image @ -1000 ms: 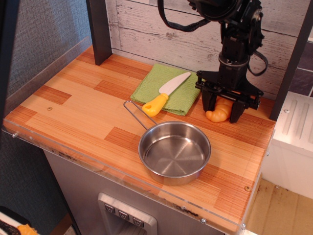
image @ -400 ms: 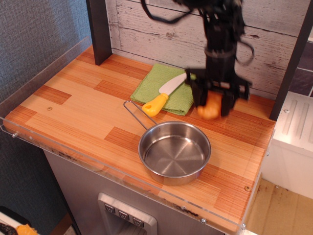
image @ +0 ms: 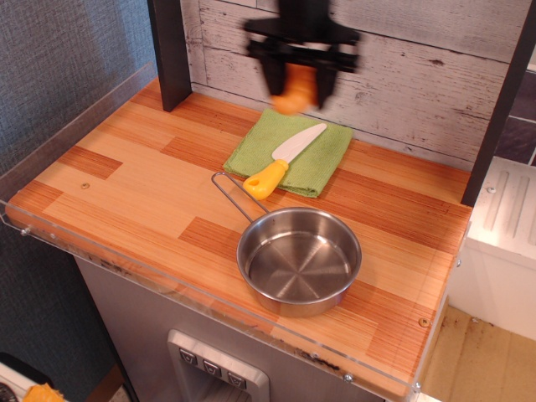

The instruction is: Place the croissant to the left of the green towel

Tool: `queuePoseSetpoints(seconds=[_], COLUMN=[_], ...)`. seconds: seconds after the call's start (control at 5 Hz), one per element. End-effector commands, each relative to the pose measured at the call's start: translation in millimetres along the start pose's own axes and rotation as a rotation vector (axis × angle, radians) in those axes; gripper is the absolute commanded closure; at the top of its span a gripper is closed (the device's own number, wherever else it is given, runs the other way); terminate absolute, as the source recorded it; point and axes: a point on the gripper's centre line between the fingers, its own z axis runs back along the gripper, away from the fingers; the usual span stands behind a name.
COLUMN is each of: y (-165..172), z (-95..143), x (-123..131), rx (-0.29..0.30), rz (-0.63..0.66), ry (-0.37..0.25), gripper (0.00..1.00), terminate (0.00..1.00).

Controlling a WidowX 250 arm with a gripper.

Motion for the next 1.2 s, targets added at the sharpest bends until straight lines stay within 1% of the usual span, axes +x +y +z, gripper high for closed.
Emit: queuePoseSetpoints(seconds=[0.0, 0.2, 0.4, 0.6, 0.8, 1.0], y=[87.4, 108.1, 116.4, 124.5, 124.1, 129.1], z=[8.4, -6.0, -19.2, -38.1, -63.7, -78.4], x=[-8.9, -6.6, -2.3, -2.2, 0.2, 2.2], rx=[0.133, 0.149, 0.171, 0.131, 0.101, 0.093], rz=[0.059, 0.068, 0.054, 0.089, 0.108, 0.091], ry=[-0.002, -0.008, -0.008, -0.027, -0.033, -0.032], gripper=[1.0, 1.0, 1.0, 1.0, 1.0, 1.0], terminate=[0.0, 0.0, 0.0, 0.0, 0.0, 0.0])
